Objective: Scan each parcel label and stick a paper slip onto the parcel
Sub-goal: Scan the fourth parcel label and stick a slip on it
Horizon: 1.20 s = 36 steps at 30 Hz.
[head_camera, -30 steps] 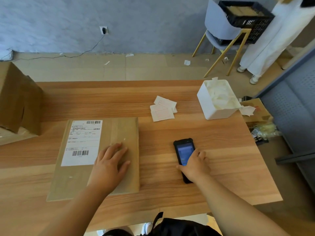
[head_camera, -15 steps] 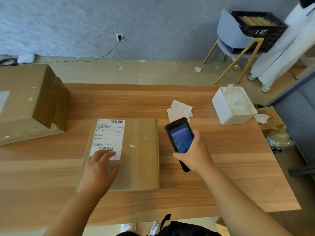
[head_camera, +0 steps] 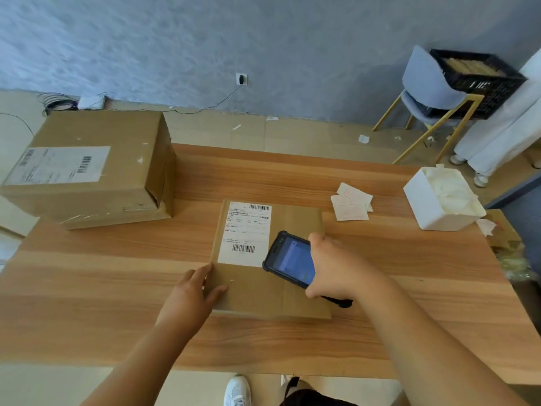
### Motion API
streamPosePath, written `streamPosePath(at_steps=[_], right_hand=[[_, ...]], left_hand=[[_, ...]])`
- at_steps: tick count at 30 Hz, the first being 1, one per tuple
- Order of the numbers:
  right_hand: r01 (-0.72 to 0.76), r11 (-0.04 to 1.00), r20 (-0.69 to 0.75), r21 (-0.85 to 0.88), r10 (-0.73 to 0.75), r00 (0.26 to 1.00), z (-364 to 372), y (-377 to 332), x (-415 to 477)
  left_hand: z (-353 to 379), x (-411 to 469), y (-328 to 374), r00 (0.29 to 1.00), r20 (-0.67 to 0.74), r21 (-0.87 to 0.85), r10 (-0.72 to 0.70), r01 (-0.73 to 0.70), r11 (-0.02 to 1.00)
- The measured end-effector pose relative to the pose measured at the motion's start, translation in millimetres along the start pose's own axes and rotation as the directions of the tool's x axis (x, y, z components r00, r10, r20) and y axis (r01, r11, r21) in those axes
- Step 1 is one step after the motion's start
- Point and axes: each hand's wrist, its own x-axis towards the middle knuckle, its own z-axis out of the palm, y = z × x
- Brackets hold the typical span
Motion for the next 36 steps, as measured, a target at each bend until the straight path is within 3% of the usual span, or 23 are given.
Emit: streamPosePath(at_steps=[12,36], right_hand=[[-0.010,0.991,0.034,-0.134,0.015,0.999,-10,-21,-10],[-0.046,0.982,0.046,-0.182,0.056,0.997,-19,-16,-13]], left_hand=[[5,8,-11,0.999,-0.006,-0.051,0.048,-0.048,0.998],[8,10,-14,0.999,-0.010,-0.070,0.040,-0.040,0.997]])
